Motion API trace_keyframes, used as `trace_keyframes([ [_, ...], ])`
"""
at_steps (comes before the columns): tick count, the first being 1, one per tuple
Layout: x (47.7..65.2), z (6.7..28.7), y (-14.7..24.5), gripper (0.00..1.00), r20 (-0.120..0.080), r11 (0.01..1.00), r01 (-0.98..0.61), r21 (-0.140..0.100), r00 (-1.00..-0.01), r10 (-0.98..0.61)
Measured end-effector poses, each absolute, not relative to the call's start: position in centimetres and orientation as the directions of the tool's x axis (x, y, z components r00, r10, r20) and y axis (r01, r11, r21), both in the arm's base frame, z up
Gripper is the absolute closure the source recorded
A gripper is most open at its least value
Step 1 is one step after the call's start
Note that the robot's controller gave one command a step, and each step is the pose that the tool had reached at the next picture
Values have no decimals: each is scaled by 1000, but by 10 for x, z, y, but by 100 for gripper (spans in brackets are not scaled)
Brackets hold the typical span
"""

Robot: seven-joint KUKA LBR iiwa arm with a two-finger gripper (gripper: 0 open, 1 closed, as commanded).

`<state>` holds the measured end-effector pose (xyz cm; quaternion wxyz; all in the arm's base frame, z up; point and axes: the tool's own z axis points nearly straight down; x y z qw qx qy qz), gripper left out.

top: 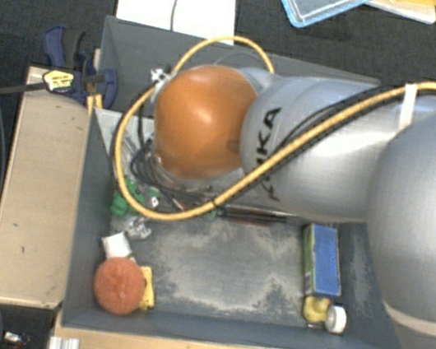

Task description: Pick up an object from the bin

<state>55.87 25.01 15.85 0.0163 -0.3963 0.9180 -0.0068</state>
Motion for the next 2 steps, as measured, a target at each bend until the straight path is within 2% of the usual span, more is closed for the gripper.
trace_keyframes([
  [1,523,145,240,0,-35,736,-676,-32,-735,-677],
  [2,546,150,237,0,-31,642,-766,-33,-641,-767],
])
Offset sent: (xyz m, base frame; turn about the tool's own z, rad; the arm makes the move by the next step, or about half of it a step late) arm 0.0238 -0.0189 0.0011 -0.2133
